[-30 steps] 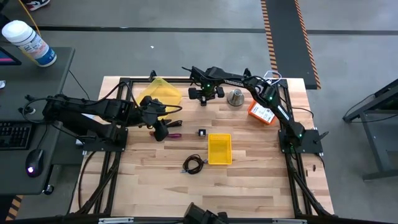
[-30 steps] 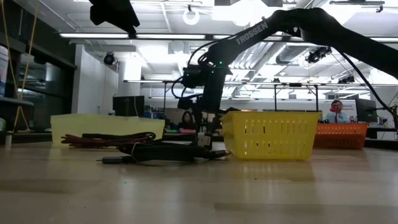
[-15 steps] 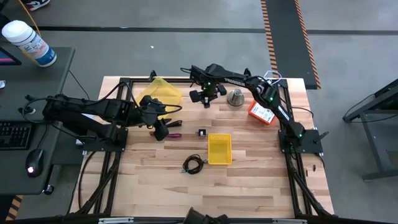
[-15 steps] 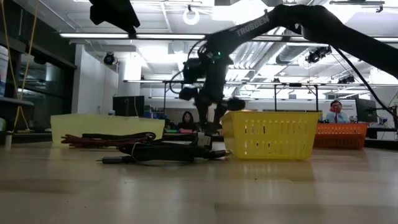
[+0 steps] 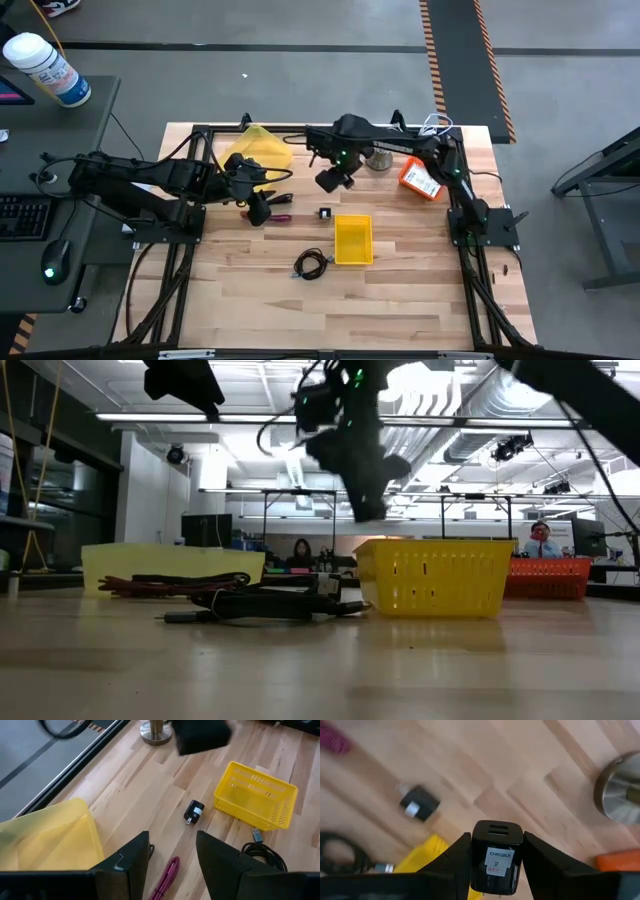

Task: Pick and place items into bin
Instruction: Put the top black charger adapter into the yellow bin

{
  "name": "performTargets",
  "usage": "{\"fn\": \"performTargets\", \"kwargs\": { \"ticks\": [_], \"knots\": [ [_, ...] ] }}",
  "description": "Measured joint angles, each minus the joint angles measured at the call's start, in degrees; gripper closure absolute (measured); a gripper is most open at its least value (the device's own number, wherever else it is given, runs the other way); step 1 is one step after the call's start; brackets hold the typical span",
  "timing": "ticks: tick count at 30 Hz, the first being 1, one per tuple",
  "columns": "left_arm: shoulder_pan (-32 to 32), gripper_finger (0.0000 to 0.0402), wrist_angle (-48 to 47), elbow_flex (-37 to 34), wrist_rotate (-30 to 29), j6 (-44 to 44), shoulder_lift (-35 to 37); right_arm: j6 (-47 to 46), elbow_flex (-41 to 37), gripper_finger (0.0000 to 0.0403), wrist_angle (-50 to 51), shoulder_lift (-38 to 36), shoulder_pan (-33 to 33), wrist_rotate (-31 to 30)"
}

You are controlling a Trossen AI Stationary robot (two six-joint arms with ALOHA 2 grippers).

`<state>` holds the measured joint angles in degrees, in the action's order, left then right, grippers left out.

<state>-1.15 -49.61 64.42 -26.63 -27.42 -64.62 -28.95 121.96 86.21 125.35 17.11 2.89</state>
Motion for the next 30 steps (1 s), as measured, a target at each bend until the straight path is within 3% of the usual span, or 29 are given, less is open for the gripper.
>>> {"fn": "performTargets", "kwargs": {
  "ticks": [14, 24, 30],
  "knots": [
    [0.0, 0.0250, 0.1, 0.0, 0.0, 0.0, 0.0, -12.1, -29.4, 0.0264, -22.3, -17.9, -10.6, 3.3],
    [0.0, 0.0250, 0.2, 0.0, 0.0, 0.6, 0.0, -1.2, -35.3, 0.0257, -25.9, -19.2, -17.1, 1.3],
    [0.0, 0.0250, 0.2, 0.0, 0.8, 0.2, 0.0, 0.7, -35.9, 0.0234, -26.4, -19.2, -18.6, 1.4]
  ]
}}
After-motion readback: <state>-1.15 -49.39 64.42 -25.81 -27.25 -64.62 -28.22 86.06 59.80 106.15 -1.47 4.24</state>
